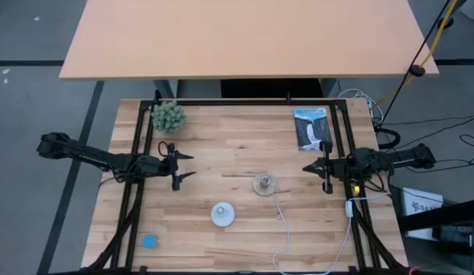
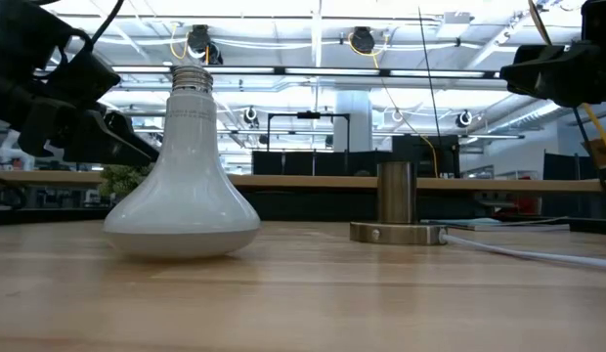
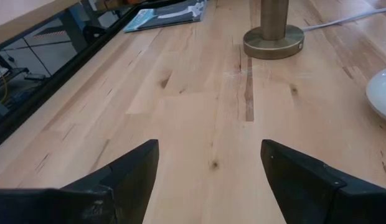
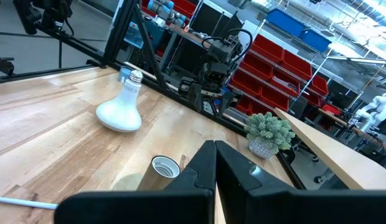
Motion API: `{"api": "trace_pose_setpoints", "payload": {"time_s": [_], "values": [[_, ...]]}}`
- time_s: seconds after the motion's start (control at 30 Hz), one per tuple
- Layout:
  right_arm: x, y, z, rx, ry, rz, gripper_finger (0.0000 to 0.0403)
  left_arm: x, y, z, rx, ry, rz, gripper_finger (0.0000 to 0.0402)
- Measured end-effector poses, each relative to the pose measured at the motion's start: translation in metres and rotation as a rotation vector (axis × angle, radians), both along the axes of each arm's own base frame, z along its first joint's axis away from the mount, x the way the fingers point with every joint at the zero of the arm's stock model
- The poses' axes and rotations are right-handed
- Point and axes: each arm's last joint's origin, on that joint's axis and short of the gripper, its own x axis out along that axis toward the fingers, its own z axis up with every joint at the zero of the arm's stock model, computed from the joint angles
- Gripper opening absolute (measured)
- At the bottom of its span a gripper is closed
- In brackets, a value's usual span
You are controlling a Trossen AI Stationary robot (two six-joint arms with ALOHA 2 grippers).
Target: Screw lightbulb
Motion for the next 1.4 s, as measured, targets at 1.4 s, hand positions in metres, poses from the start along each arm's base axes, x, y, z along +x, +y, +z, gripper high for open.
{"api": "trace_pose_setpoints", "payload": {"time_s": [1.4], "values": [[0.0, 0.0, 0.0, 0.0, 0.0, 0.0, 0.0, 0.0009, -0.0015, 0.0011, -0.577, -0.112, 0.151, 0.0286]]}}
